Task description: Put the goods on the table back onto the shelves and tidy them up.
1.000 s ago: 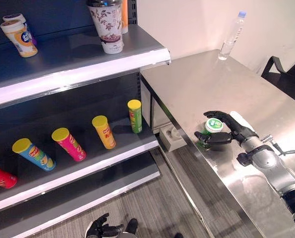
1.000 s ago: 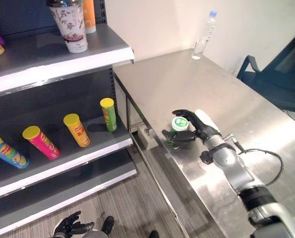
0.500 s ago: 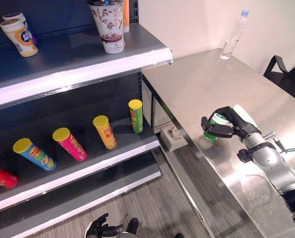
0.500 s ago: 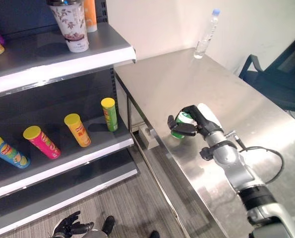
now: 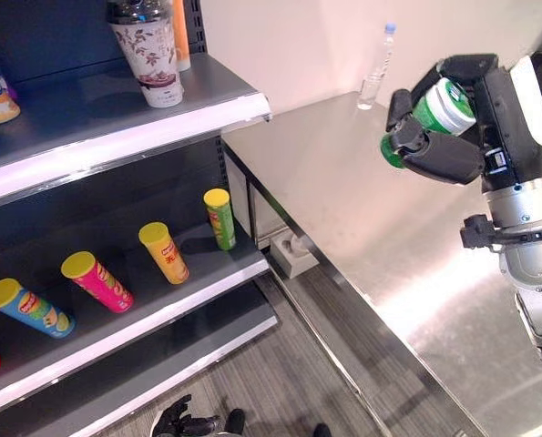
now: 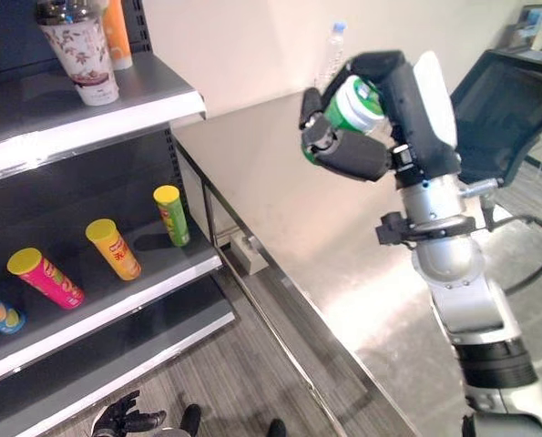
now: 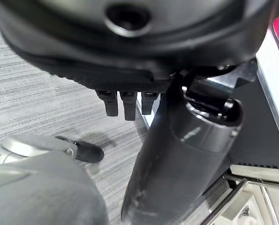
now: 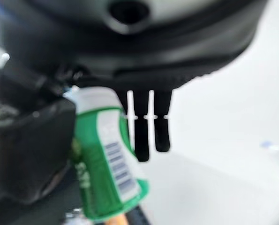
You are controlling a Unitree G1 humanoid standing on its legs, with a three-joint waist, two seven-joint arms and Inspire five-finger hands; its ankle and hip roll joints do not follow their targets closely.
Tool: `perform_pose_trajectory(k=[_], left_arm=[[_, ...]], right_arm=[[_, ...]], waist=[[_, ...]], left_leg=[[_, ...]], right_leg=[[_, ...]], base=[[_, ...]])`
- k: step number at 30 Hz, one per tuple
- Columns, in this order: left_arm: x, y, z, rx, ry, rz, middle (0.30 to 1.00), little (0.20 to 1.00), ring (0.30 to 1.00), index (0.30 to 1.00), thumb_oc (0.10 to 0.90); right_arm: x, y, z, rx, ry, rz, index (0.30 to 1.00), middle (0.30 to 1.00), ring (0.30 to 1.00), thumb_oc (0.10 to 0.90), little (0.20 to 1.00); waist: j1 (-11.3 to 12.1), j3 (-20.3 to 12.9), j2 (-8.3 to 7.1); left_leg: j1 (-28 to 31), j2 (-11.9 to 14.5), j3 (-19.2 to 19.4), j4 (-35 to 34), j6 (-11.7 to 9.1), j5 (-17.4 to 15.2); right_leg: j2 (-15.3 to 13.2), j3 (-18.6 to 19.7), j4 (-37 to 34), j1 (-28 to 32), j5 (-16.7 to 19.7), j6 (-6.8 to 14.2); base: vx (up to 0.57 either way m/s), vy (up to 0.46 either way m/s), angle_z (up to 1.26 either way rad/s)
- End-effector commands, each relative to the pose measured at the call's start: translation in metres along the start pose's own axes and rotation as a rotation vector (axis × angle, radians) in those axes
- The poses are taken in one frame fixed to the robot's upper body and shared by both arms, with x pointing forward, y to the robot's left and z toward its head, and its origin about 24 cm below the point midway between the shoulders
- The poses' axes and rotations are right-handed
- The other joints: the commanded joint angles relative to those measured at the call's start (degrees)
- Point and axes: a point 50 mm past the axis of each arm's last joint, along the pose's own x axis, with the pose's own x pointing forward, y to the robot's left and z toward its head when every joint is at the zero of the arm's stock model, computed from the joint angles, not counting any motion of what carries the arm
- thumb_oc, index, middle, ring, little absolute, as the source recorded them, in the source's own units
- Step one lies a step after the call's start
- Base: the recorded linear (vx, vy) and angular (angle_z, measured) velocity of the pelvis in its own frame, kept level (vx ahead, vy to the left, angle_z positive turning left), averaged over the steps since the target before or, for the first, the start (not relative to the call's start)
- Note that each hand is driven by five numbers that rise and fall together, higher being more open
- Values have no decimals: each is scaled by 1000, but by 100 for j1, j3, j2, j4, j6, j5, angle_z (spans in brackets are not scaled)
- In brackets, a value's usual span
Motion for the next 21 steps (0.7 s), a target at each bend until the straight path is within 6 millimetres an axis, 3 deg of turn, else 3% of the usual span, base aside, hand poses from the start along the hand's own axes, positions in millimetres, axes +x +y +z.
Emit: perform_pose_trajectory(k=[1, 6, 7, 8, 9, 12, 15, 16, 18, 21], left_arm=[[5, 14, 19, 55, -61, 30, 900, 900, 900, 900, 800], [5, 19, 15, 54, -50, 39, 900, 900, 900, 900, 800], [7, 19, 27, 42, -92, 47, 900, 900, 900, 900, 800], [7, 21, 28, 33, -95, 49, 900, 900, 900, 900, 800], [7, 21, 28, 32, -95, 48, 900, 900, 900, 900, 800], [7, 23, 30, 31, -103, 53, 900, 900, 900, 900, 800], [8, 23, 34, 29, -117, 53, 900, 900, 900, 900, 800], [8, 24, 34, 57, -111, 49, 900, 900, 900, 900, 800], [8, 23, 33, 54, -110, 48, 900, 900, 900, 900, 800], [7, 27, 25, 106, -71, 54, 900, 900, 900, 900, 800]], right_arm=[[30, -18, 45, 62, -274, -118, 300, 300, 300, 400, 300], [46, -19, 60, 52, -353, -56, 300, 300, 300, 400, 300], [58, -19, 75, 25, -417, -6, 300, 300, 300, 400, 300], [62, -16, 80, 32, -436, 16, 300, 300, 300, 400, 300], [62, -16, 80, 32, -437, 17, 300, 300, 300, 400, 300], [68, -13, 85, 20, -452, 50, 300, 300, 300, 400, 300], [74, -12, 85, 1, -443, 79, 300, 300, 300, 400, 300], [79, -14, 82, -19, -425, 81, 300, 300, 300, 400, 300], [80, -13, 83, -19, -427, 83, 300, 300, 300, 400, 300], [90, -12, 76, -46, -384, 81, 300, 300, 300, 400, 300]], waist=[[153, -293, -230], [263, -102, -170], [259, 53, -252], [276, 46, -315], [267, 38, -313], [270, 8, -420], [213, -91, -435], [181, -231, -361], [160, -225, -349], [267, -471, -225]], left_leg=[[-68, 248, 325, 47, -296, -237], [-348, 433, 199, 144, -500, 137], [-738, 536, 1036, 464, -431, 221], [-711, 603, 1376, 739, -348, -2], [-734, 598, 1369, 743, -341, 8], [-501, 743, 1661, 1187, -287, -440], [-126, 921, 1971, 1319, -339, -664], [144, 961, 2080, 1134, -408, -816], [150, 958, 2069, 1121, -407, -807], [353, 576, 2031, 300, -344, -713]], right_leg=[[56, 9, 239, 288, -1154, -75], [300, -76, 137, 351, -1199, -219], [191, -378, 146, 335, -1172, -226], [91, -500, 189, 246, -1116, -219], [88, -507, 190, 228, -1104, -215], [-113, -733, 251, 87, -1056, -221], [-258, -1058, 293, -15, -1043, -219], [-282, -1190, 275, 54, -1103, -172], [-283, -1202, 272, 62, -1101, -169], [-477, -1420, 271, 156, -918, -31]], base=[[-94, -109, -2], [-175, -151, 16], [-357, -81, 89], [-291, -30, 132], [-143, 30, 160], [-82, 50, 51], [-46, 137, 89], [91, 108, 45], [71, 125, 92], [99, 263, 79]])
